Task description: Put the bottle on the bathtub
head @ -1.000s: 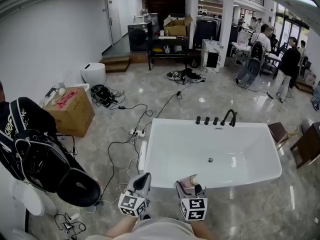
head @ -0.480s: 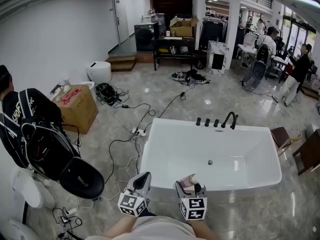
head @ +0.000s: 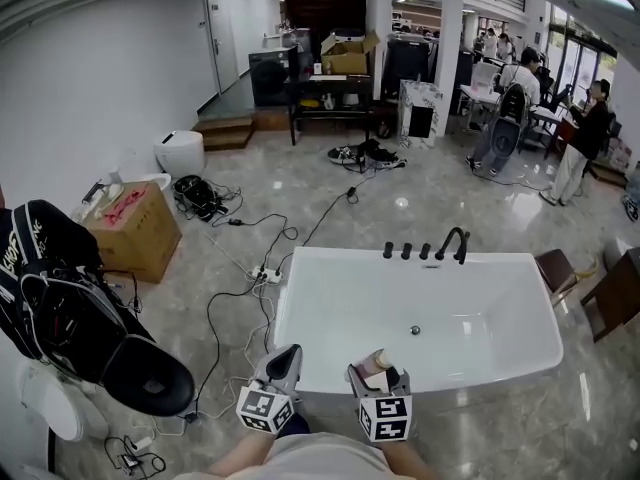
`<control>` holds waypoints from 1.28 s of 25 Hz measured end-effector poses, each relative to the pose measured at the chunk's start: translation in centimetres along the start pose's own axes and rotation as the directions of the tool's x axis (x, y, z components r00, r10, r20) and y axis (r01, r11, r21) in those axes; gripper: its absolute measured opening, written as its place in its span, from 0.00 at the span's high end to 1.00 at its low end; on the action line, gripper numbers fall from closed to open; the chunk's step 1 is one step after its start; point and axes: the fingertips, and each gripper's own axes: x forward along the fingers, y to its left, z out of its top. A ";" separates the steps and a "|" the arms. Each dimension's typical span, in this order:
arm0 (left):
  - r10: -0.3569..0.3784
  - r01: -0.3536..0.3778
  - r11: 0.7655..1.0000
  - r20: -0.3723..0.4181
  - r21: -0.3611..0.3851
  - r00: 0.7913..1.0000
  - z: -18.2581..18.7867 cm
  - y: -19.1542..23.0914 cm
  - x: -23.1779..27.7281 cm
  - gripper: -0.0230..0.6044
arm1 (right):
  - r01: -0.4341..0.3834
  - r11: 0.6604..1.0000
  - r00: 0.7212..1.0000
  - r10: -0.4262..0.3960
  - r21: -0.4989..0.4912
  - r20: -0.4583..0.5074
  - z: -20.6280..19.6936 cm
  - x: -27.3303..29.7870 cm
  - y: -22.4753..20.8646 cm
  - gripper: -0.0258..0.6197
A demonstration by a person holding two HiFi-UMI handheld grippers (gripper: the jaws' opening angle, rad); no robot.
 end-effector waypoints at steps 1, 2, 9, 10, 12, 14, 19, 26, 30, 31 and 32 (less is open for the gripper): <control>-0.006 0.006 1.000 -0.001 -0.003 1.000 0.0 1.0 0.8 0.95 | 0.008 1.000 1.000 -0.008 0.003 -0.005 0.2 1.2 -0.1 0.48; -0.012 0.012 1.000 -0.005 -0.007 1.000 -0.1 2.1 1.7 0.95 | 0.015 1.000 1.000 -0.015 0.006 -0.010 0.4 2.5 -0.2 0.48; -0.058 0.058 0.998 -0.026 -0.010 0.998 -1.3 11.7 7.9 0.95 | 0.076 0.997 0.997 -0.076 0.014 -0.009 2.6 13.0 0.1 0.48; -0.068 0.068 0.997 -0.028 -0.023 0.997 -1.1 13.4 8.8 0.95 | 0.086 0.996 0.996 -0.086 0.014 -0.005 3.5 14.7 0.4 0.48; -0.097 0.096 0.995 -0.027 -0.039 0.995 -0.5 16.0 10.6 0.95 | 0.102 0.995 0.995 -0.102 0.006 0.002 5.0 17.5 1.0 0.48; -0.126 0.125 0.992 -0.022 -0.030 0.992 -0.4 17.4 12.2 0.95 | 0.120 0.993 0.993 -0.120 -0.007 0.000 5.7 19.6 1.1 0.48; -0.146 0.145 0.988 -0.012 -0.044 0.989 -0.5 19.8 15.4 0.95 | 0.148 0.989 0.989 -0.148 0.002 -0.010 6.8 23.3 0.6 0.48; -0.100 0.100 0.995 -0.010 -0.012 0.995 -0.5 20.1 17.0 0.95 | 0.110 0.994 0.993 -0.110 -0.002 -0.030 7.1 24.7 -0.9 0.48; -0.011 0.011 1.000 -0.010 -0.025 1.000 -1.6 21.2 16.9 0.95 | 0.058 0.998 0.998 -0.059 -0.024 -0.035 6.8 25.7 -1.5 0.48; 0.003 -0.003 1.000 0.000 -0.020 1.000 -1.8 21.6 17.3 0.95 | 0.052 0.998 0.998 -0.054 -0.038 -0.027 6.9 26.3 -1.9 0.48; 0.013 -0.013 1.000 0.006 -0.009 1.000 -2.0 22.0 17.8 0.95 | 0.048 0.998 0.999 -0.049 -0.048 -0.019 7.0 27.0 -2.4 0.48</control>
